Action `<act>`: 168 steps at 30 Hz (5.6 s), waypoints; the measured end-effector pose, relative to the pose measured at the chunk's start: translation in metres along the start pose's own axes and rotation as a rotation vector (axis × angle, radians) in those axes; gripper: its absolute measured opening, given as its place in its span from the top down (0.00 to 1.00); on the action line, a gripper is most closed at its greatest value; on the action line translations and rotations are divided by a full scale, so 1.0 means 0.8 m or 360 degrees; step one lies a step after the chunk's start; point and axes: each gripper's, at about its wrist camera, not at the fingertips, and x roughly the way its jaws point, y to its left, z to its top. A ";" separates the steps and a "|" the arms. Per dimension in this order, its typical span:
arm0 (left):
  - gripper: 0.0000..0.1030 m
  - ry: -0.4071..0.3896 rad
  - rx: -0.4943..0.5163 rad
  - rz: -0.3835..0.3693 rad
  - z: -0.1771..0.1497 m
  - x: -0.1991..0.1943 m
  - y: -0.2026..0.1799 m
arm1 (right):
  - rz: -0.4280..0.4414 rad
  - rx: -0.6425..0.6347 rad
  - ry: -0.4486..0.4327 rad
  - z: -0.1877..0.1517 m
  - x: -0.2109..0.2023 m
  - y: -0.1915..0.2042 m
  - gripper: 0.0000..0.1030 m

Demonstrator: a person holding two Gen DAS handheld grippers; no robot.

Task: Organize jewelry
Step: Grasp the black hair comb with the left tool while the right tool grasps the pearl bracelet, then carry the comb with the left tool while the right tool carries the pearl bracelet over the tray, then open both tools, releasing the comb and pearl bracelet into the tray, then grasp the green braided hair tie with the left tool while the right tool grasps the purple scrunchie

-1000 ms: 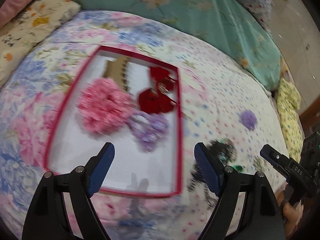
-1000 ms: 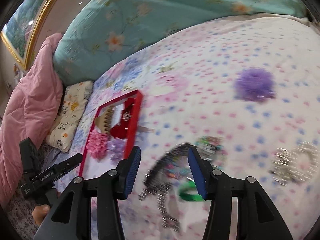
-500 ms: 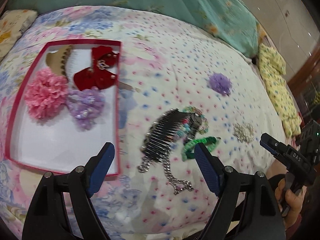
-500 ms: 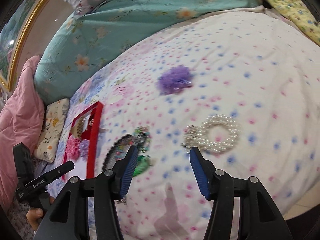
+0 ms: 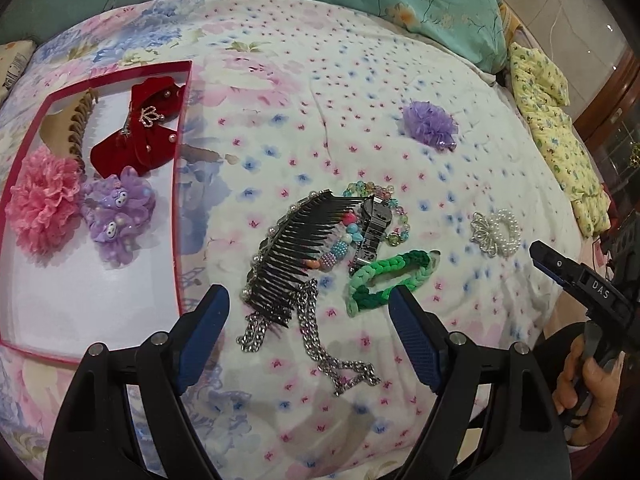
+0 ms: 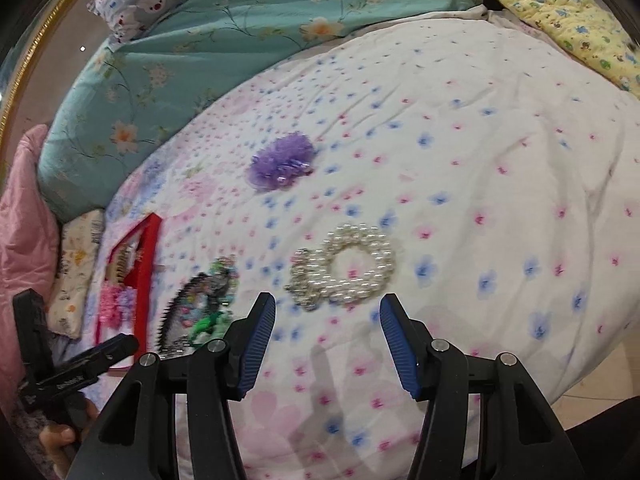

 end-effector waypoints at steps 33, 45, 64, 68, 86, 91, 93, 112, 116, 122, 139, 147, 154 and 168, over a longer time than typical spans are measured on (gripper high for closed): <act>1.00 -0.0091 -0.0131 -0.0165 0.031 0.011 0.036 | -0.0037 -0.0187 -0.0110 0.029 0.012 0.037 0.90; 1.00 -0.0278 -0.0262 -0.0116 0.014 -0.066 0.092 | 0.0225 -0.0304 -0.0098 0.022 -0.003 0.118 0.90; 1.00 -0.0444 -0.0568 0.0100 -0.022 -0.127 0.226 | 0.0655 -0.0529 0.0112 -0.010 0.054 0.294 0.90; 1.00 -0.0449 -0.0626 0.0127 -0.025 -0.123 0.250 | 0.0709 -0.0595 0.0172 -0.022 0.074 0.335 0.90; 1.00 -0.0419 -0.0652 0.0349 0.005 -0.077 0.289 | 0.0775 -0.0663 0.0362 -0.034 0.165 0.411 0.90; 1.00 -0.0386 -0.0609 0.0420 0.015 -0.055 0.288 | 0.0720 -0.0616 0.0369 -0.026 0.187 0.396 0.90; 1.00 -0.0373 -0.0615 0.0424 0.018 -0.048 0.292 | 0.0701 -0.0601 0.0372 -0.023 0.194 0.391 0.90; 0.80 -0.0318 -0.0616 0.0403 0.018 -0.037 0.294 | 0.0686 -0.0530 0.0414 -0.020 0.216 0.376 0.82; 0.58 -0.0340 -0.0630 0.0413 0.014 -0.046 0.293 | 0.0694 -0.0520 0.0391 -0.018 0.207 0.373 0.62; 0.58 -0.0336 -0.0655 0.0394 0.008 -0.053 0.292 | 0.0695 -0.0532 0.0351 -0.017 0.188 0.372 0.61; 0.41 -0.0362 -0.0623 0.0257 -0.020 -0.093 0.233 | 0.0656 -0.0394 0.0241 -0.008 0.108 0.283 0.45; 0.41 -0.0334 -0.0559 0.0218 -0.027 -0.092 0.194 | 0.0526 -0.0313 0.0158 0.004 0.069 0.202 0.43; 0.41 -0.0296 -0.0470 0.0166 -0.029 -0.086 0.154 | 0.0413 -0.0216 0.0106 0.011 0.043 0.135 0.42; 0.41 -0.0149 -0.0220 0.0033 -0.023 -0.052 0.059 | 0.0322 -0.0029 0.0078 0.011 0.027 0.055 0.42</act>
